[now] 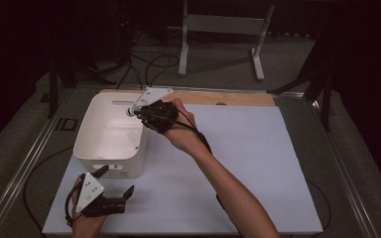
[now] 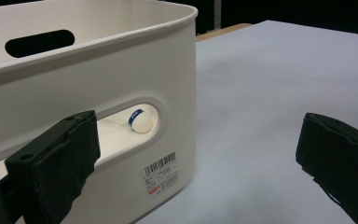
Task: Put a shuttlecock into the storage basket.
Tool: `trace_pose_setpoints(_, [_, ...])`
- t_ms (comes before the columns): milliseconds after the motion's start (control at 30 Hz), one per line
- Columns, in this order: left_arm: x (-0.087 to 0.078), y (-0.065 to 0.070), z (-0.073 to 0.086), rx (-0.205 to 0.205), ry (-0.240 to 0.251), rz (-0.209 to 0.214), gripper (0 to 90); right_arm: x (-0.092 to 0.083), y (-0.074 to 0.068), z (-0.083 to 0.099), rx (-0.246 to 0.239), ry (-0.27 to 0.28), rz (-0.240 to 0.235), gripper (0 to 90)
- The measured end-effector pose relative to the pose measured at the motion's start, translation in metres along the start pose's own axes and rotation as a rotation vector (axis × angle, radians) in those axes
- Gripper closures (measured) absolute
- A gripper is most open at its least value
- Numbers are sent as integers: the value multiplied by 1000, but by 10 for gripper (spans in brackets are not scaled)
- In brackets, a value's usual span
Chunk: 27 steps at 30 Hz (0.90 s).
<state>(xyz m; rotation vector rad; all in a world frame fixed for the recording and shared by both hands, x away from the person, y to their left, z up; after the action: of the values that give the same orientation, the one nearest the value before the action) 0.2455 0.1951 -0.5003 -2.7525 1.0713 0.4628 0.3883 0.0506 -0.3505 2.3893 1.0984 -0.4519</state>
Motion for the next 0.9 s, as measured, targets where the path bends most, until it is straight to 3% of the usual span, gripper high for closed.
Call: trace_pose_setpoints(900, [-1, 0, 0, 3, -2, -1, 3, 8, -16, -7, -26, 8, -44, 883])
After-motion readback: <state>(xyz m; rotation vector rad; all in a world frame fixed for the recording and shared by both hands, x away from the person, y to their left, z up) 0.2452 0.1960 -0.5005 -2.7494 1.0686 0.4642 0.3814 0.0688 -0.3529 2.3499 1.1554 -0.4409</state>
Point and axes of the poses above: each handheld gripper's, and its own axes: x roughly forward along the jaws, z roughly out of its underside, y roughly to its right, the point moved 5 cm from there along x, roughly forward along the jaws, and after that the axes turned 9 degrees about z, right-handed, at the moved point
